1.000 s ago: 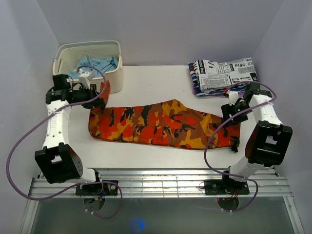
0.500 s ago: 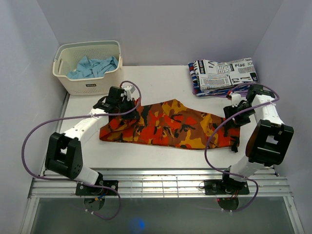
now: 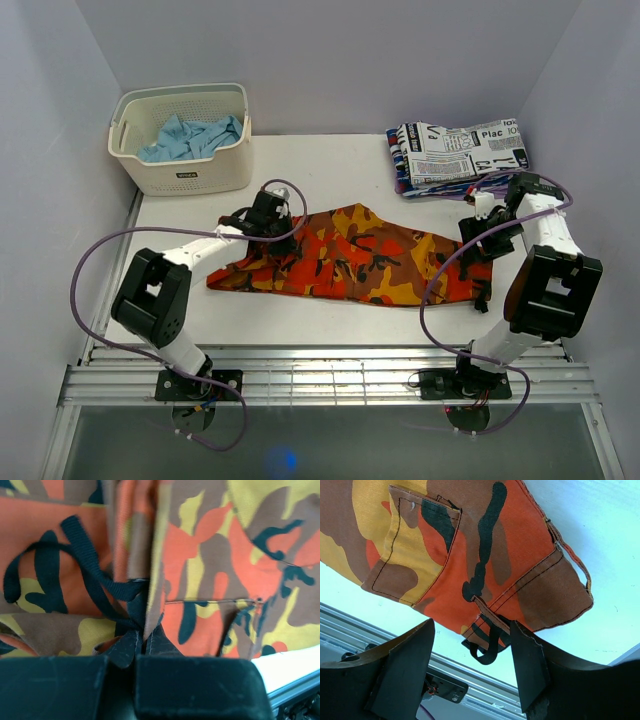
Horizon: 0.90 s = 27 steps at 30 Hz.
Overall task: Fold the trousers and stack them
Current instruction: Fold the trousers
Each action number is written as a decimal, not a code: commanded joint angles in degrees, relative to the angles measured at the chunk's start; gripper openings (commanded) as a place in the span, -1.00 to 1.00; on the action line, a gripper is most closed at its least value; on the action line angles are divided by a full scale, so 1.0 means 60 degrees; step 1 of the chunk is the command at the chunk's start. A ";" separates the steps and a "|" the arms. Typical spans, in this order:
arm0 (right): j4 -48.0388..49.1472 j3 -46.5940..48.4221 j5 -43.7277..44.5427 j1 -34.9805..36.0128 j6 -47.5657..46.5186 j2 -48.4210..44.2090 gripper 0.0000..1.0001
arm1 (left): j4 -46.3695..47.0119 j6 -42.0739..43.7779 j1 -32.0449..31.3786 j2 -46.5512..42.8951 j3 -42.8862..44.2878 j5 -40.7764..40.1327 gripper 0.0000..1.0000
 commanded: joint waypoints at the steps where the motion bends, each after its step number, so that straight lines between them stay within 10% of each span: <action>1: -0.0209 0.0252 -0.0067 -0.0015 0.0098 0.0072 0.35 | 0.0202 -0.0473 -0.0100 0.0134 0.0276 -0.0294 -1.00; 13: -0.0165 0.0120 -0.0081 -0.0030 0.0084 0.0087 0.34 | 0.0363 -0.0810 -0.0613 0.0559 0.0539 -0.0236 -0.94; 16: -0.0165 0.0105 -0.0125 -0.0015 0.0098 0.0116 0.34 | 0.0363 -0.0766 -0.0788 0.0544 0.0627 -0.0118 -0.70; 23: -0.0296 0.0354 -0.0345 -0.0015 0.0171 0.0175 0.35 | -0.0002 -0.0869 -0.0921 0.0530 0.1168 0.0584 0.53; 27: -0.0414 0.0632 -0.0535 0.0029 0.0215 0.0219 0.35 | -0.0149 -0.0504 -0.0935 0.0003 0.1506 0.1141 0.60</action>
